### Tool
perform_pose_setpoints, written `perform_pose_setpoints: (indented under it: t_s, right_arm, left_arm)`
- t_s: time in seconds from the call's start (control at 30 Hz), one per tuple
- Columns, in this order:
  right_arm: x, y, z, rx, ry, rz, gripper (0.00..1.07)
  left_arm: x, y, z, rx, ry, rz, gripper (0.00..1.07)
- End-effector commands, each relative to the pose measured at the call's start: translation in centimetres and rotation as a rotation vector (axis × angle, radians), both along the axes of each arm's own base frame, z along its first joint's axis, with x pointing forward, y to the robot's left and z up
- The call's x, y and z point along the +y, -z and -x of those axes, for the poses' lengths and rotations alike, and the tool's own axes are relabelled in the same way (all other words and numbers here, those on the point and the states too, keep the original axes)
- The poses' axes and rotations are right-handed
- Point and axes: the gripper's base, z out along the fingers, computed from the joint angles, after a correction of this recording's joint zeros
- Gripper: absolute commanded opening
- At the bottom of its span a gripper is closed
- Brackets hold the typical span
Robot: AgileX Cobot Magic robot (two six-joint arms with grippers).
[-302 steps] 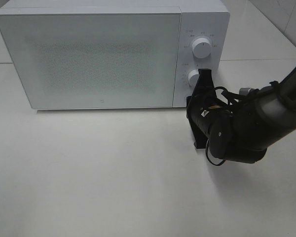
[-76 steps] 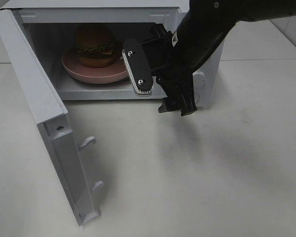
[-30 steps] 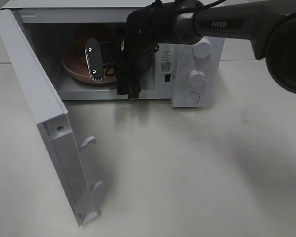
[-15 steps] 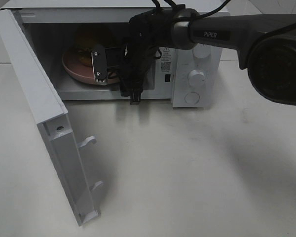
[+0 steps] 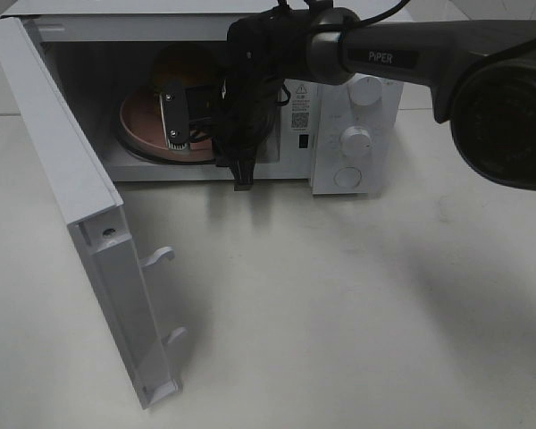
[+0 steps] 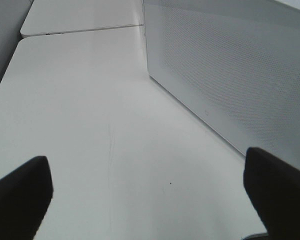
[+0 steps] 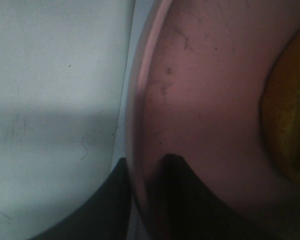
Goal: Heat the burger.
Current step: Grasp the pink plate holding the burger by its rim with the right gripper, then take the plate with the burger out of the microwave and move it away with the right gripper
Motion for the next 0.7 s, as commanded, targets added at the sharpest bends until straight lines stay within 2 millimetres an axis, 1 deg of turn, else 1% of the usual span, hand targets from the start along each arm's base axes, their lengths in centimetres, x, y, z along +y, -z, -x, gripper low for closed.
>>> perform_pose_setpoints:
  t_s: [0.03, 0.1, 0.13, 0.2, 0.23, 0.27, 0.3, 0.33, 0.4, 0.5, 0.57, 0.6, 0.63, 0.7]
  right_arm:
    - [0.3, -0.4, -0.2, -0.038, -0.003, -0.014, 0.0]
    - [0.2, -0.8, 0.0, -0.033, -0.002, -0.01, 0.0]
    - [0.6, -0.9, 0.5, -0.028, -0.023, 0.0, 0.0]
    - [0.6, -1.0, 0.7, -0.028, -0.035, 0.007, 0.0]
    - [0.5, -1.0, 1.3, -0.016, -0.061, 0.022, 0.0]
    - [0.5, -1.0, 1.3, -0.016, -0.061, 0.022, 0.0]
    - [0.3, -1.2, 1.9, -0.008, -0.093, 0.038, 0.0]
    - [0.3, -1.2, 1.9, -0.008, -0.093, 0.038, 0.0]
    - [-0.1, -1.3, 2.5, -0.011, -0.129, 0.057, 0.0]
    - [-0.3, -1.6, 2.7, -0.019, -0.139, 0.057, 0.0]
    - [-0.9, -2.1, 3.7, -0.054, -0.163, 0.045, 0.0]
    - [-0.9, -2.1, 3.7, -0.054, -0.163, 0.045, 0.0]
    - [-1.2, -2.4, 4.3, -0.062, -0.179, 0.049, 0.0]
    - [-1.5, -2.4, 4.6, -0.067, -0.191, 0.053, 0.0]
  left_arm:
    - [-0.1, 0.0, 0.3, -0.021, 0.001, 0.004, 0.98]
    - [-0.1, 0.0, 0.3, -0.021, 0.001, 0.004, 0.98]
    - [-0.1, 0.0, 0.3, -0.021, 0.001, 0.004, 0.98]
    - [-0.1, 0.0, 0.3, -0.021, 0.001, 0.004, 0.98]
    - [-0.1, 0.0, 0.3, -0.021, 0.001, 0.004, 0.98]
    - [-0.1, 0.0, 0.3, -0.021, 0.001, 0.004, 0.98]
    - [-0.1, 0.0, 0.3, -0.021, 0.001, 0.004, 0.98]
    - [-0.1, 0.0, 0.3, -0.021, 0.001, 0.004, 0.98]
    - [-0.1, 0.0, 0.3, -0.021, 0.001, 0.004, 0.98]
    - [-0.1, 0.0, 0.3, -0.021, 0.001, 0.004, 0.98]
    - [-0.1, 0.0, 0.3, -0.021, 0.001, 0.004, 0.98]
    - [-0.1, 0.0, 0.3, -0.021, 0.001, 0.004, 0.98]
    - [-0.1, 0.0, 0.3, -0.021, 0.001, 0.004, 0.98]
    - [-0.1, 0.0, 0.3, -0.021, 0.001, 0.004, 0.98]
